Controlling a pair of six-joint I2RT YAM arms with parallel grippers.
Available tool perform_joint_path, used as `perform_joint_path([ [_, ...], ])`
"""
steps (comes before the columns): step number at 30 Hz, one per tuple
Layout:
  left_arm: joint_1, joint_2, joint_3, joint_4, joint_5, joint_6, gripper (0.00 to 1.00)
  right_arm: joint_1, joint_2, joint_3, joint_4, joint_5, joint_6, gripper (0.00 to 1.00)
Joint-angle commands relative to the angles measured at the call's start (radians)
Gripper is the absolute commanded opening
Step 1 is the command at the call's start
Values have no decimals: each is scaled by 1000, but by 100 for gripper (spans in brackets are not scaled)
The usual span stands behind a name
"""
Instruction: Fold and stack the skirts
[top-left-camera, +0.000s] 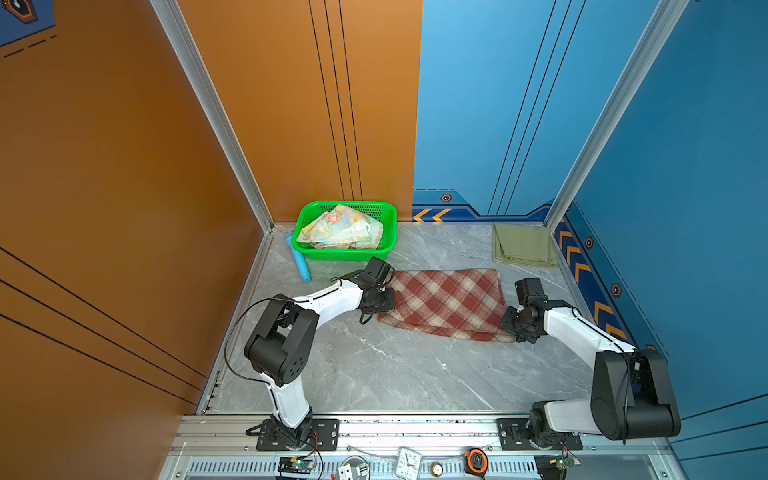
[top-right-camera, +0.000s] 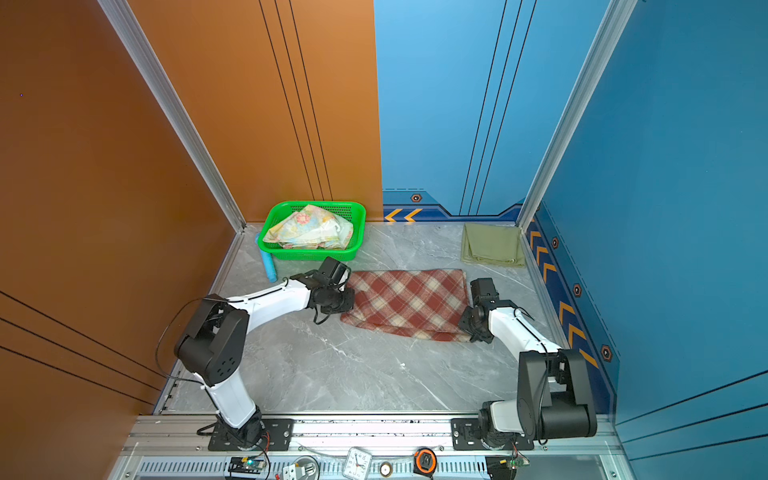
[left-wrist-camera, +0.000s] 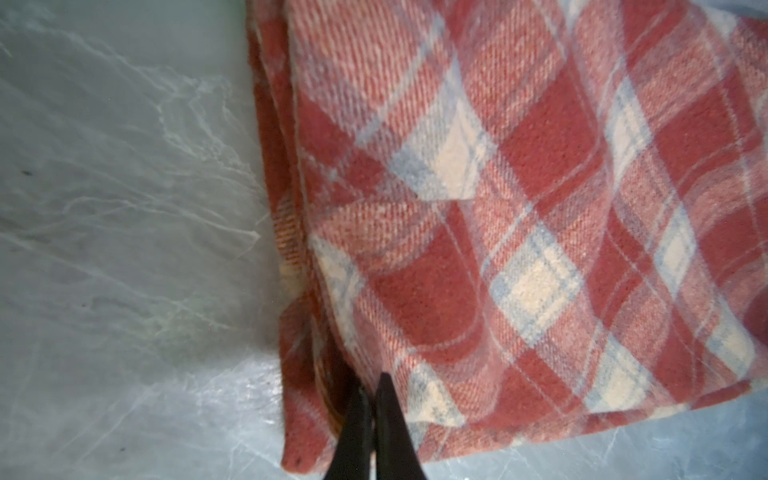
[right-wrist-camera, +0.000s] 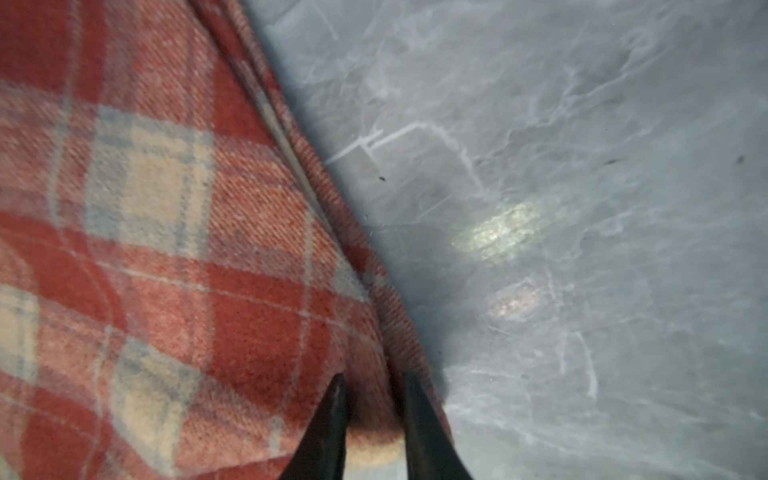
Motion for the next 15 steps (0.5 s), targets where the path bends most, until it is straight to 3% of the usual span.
perform_joint_path([
  [1,-8,-12,35,-25,5,9,0,-9,15,-2,28,-4,-15,12],
  [4,-9,-20,44,-31,5,9,0,-10,6,8,30,-5,-22,0],
  [15,0,-66,118,-89,2,25,0,-11,-60,118,-44,-20,-30,0],
])
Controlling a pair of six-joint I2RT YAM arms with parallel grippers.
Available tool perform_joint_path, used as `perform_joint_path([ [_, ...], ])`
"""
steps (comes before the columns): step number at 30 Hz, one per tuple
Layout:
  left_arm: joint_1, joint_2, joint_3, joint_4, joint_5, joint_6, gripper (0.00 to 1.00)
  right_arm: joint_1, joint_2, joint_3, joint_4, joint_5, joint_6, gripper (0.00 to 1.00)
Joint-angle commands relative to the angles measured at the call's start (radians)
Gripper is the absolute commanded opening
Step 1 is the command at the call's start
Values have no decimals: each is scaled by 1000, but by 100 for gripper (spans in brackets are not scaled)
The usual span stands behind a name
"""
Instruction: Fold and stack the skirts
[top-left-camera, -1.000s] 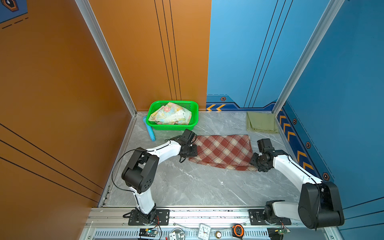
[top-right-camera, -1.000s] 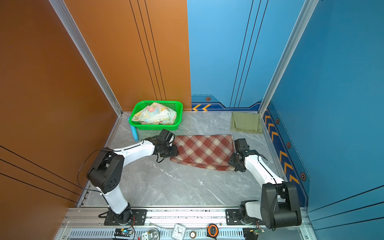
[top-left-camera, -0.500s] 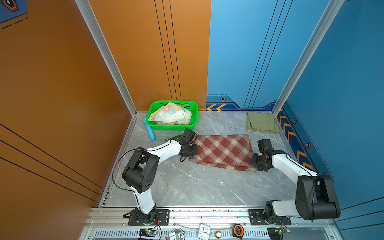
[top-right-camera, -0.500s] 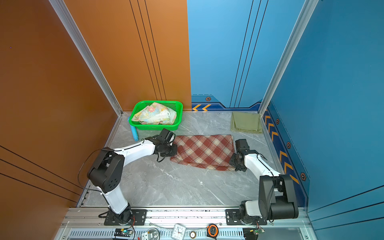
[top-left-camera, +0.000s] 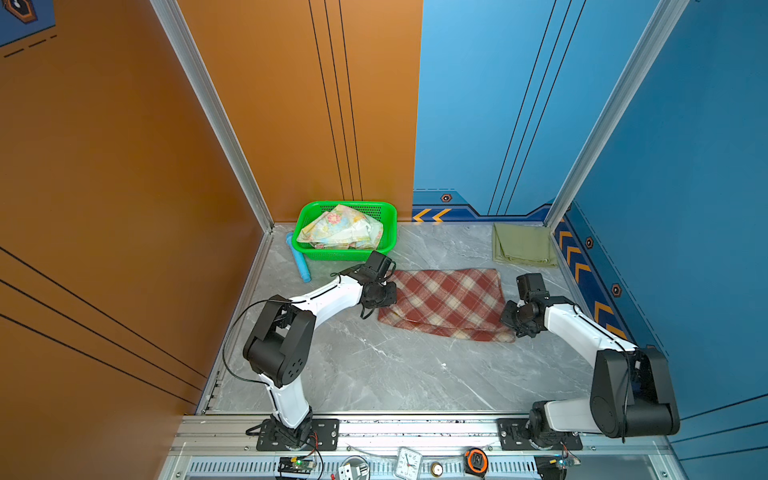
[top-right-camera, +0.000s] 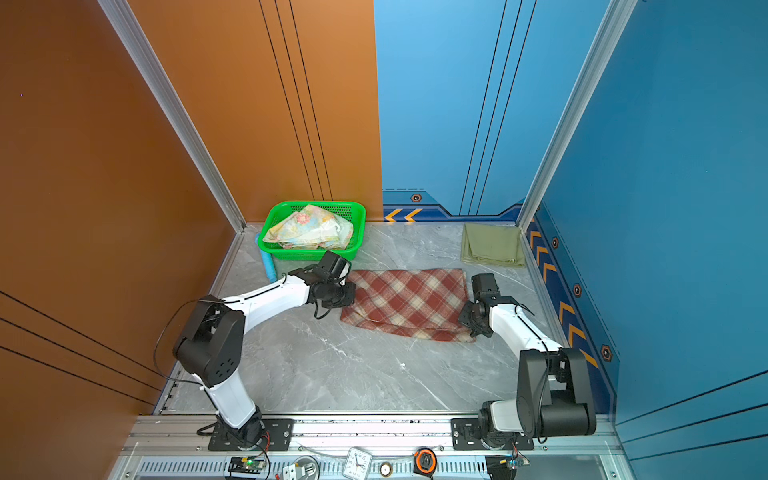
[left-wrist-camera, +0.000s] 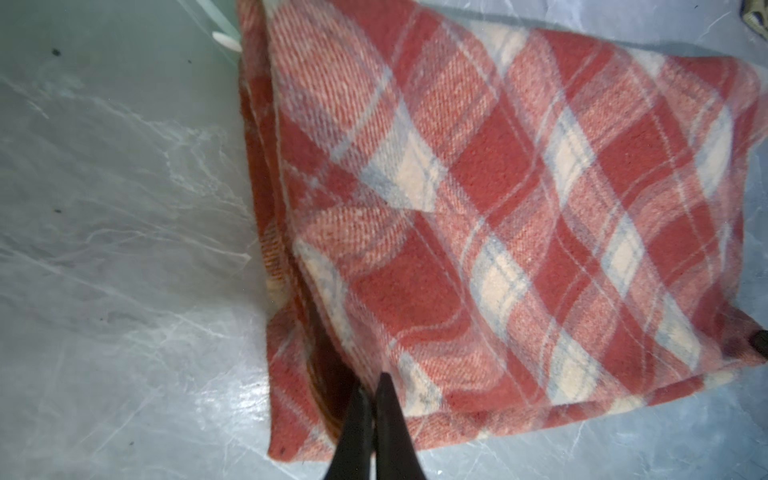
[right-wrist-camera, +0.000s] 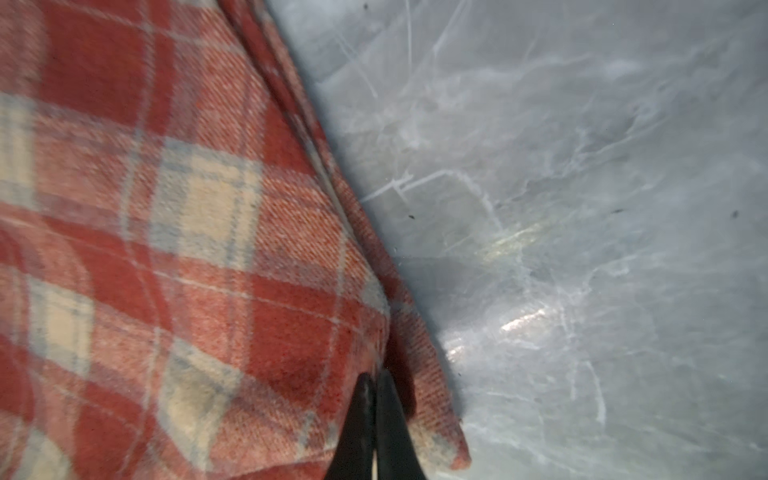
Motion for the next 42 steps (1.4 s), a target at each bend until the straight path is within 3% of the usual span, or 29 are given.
perform_joint_path([
  [1,3,-52,52,-48,1,26,0,-6,-53,70,-56,-9,-17,0],
  [12,28,-145,77,-86,24,57,0,-3,-194,198,-223,-3,-26,0],
  [19,20,-171,-42,-39,36,46,0,2,-304,65,-232,-5,-9,0],
  [27,-3,-102,-173,68,33,19,0,14,-319,-160,-132,22,17,0],
  [28,-6,-89,-175,71,33,17,0,14,-309,-175,-121,23,18,5],
  [31,-12,-57,-176,75,31,12,0,14,-279,-181,-119,21,12,37],
  [32,-13,-55,-176,74,27,10,2,16,-276,-172,-124,22,9,49],
  [34,-10,-62,-173,65,23,10,22,15,-278,-146,-137,25,0,61],
  [36,-6,-80,-164,49,14,14,44,16,-274,-114,-146,27,-8,65],
  [42,19,-115,-144,26,-2,18,78,11,-187,-18,-138,9,-33,70],
])
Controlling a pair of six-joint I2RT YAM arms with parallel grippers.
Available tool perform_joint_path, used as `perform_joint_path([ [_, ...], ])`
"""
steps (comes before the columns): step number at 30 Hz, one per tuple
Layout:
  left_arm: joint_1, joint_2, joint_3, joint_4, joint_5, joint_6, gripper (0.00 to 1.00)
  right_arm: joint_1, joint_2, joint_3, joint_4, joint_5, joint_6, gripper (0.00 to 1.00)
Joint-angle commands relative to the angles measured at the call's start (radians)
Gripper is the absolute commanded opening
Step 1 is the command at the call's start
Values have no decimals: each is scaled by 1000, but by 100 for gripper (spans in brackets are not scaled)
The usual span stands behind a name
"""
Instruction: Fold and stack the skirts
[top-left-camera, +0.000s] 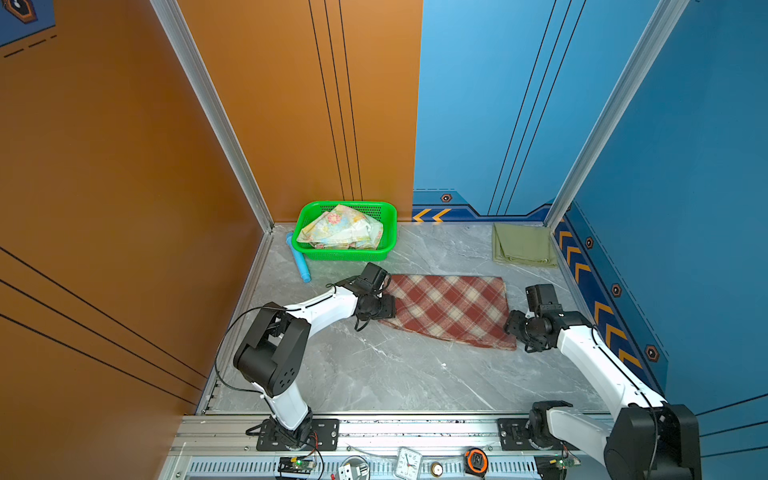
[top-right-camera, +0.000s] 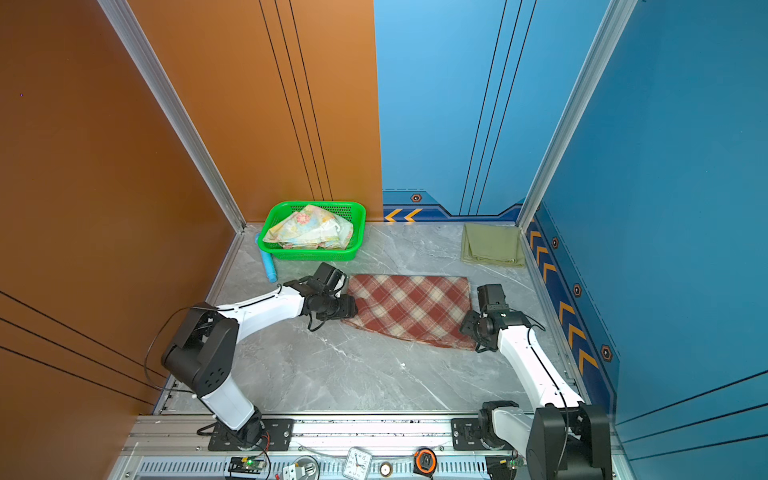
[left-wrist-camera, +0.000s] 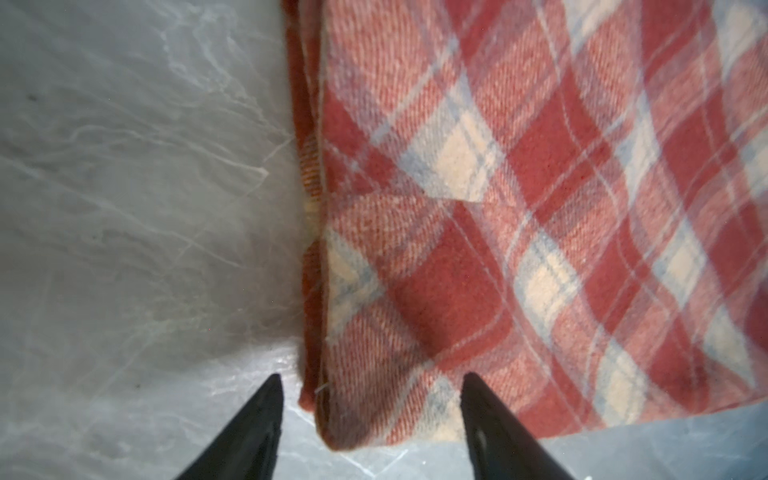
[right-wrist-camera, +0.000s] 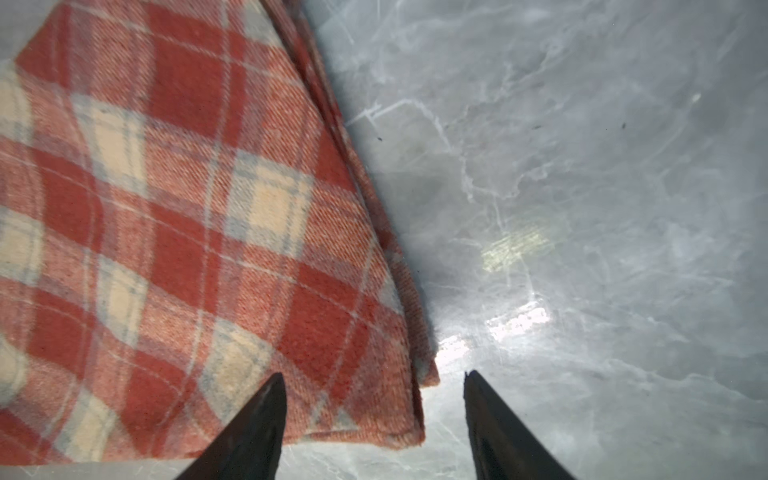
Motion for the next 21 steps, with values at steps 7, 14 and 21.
perform_joint_path([
  [7,48,72,88,-4,103,6,84,-1,139,104,55,-35,-56,74],
  [14,72,176,138,56,175,22,79,1,180,88,95,-63,-54,74],
  [21,82,239,165,52,177,31,65,3,193,65,114,-65,-51,74],
])
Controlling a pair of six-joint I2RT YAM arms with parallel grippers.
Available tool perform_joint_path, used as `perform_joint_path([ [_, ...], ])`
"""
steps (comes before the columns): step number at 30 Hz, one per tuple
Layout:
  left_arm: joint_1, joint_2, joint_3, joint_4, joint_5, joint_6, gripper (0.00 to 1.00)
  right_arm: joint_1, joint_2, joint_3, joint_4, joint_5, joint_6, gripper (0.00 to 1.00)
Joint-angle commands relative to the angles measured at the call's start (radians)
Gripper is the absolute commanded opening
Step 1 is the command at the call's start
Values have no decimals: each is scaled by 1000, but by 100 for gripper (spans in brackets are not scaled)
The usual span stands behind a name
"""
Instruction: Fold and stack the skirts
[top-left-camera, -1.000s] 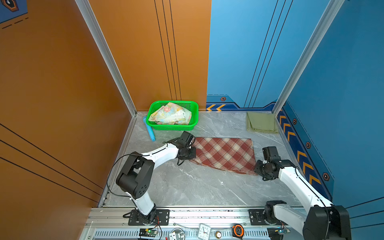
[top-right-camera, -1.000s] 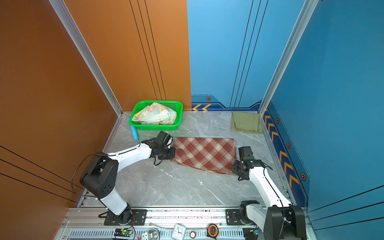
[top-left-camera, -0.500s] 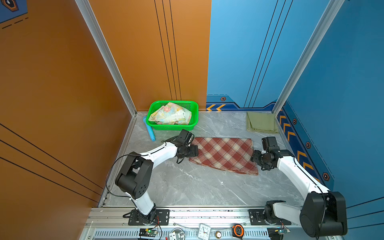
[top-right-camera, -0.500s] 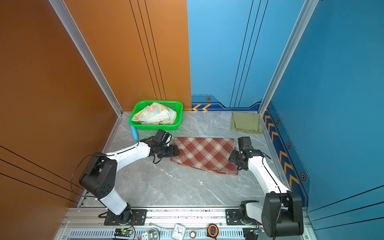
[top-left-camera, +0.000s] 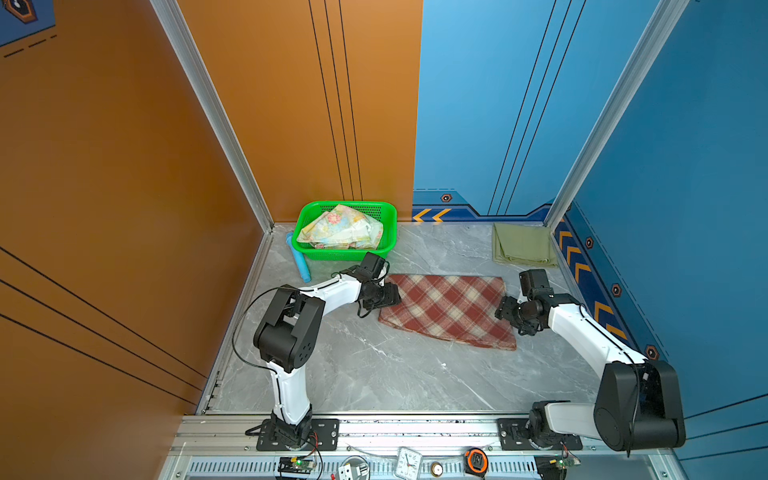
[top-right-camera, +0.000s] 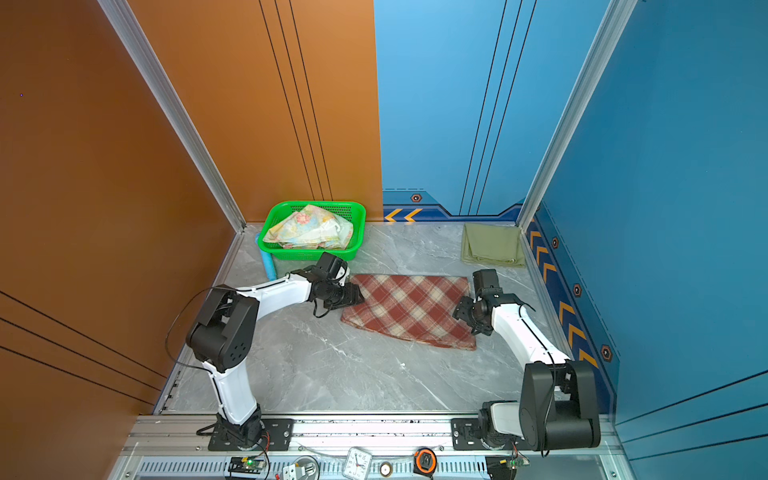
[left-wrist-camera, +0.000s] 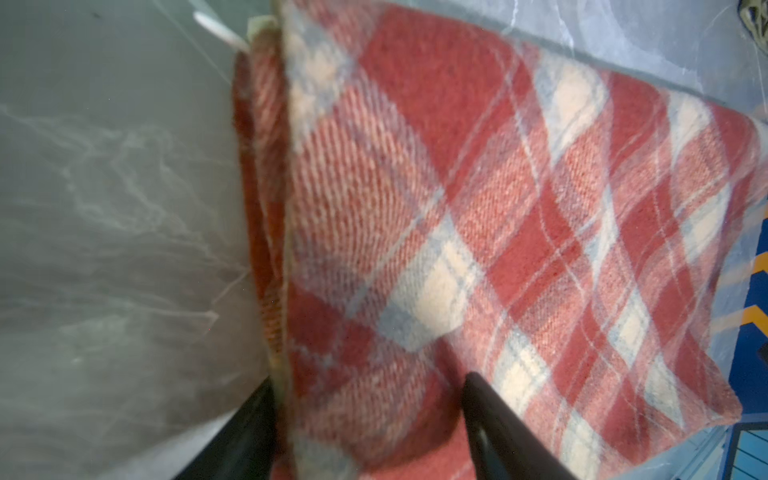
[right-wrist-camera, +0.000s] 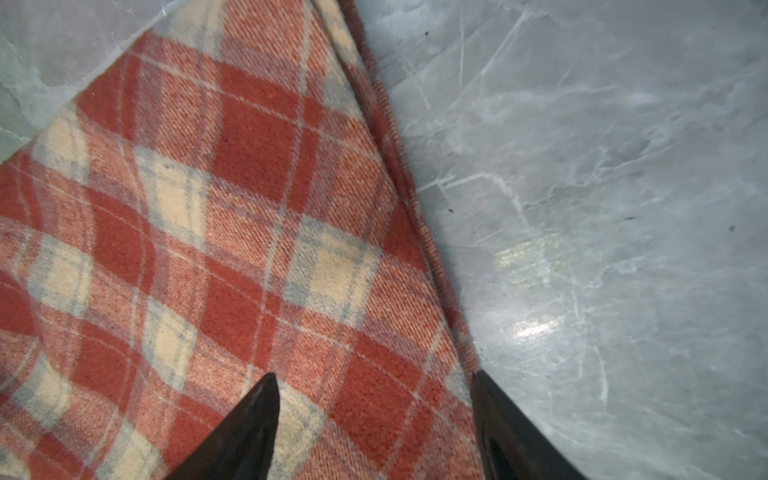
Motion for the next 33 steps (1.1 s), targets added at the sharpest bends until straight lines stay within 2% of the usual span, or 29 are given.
perform_joint_path([
  [1,9,41,18,-12,26,17,61,3,17,-19,22,-11,-11,74],
  [3,6,53,19,-11,28,16,55,3,25,-19,31,-14,-7,74],
  [6,-1,73,29,-11,27,19,31,2,38,-13,47,-16,-5,74],
  [8,-2,77,39,-17,20,20,0,0,51,-9,61,-16,-3,74],
  [14,2,31,96,-124,-56,78,0,-10,83,-20,140,-60,6,74],
  [24,-6,-118,170,-326,-283,210,0,-10,93,-60,243,-134,7,73],
  [28,-35,-144,217,-400,-378,245,0,-2,105,-83,288,-148,19,69],
  [33,-97,-155,274,-461,-494,276,0,25,137,-118,374,-177,45,58],
])
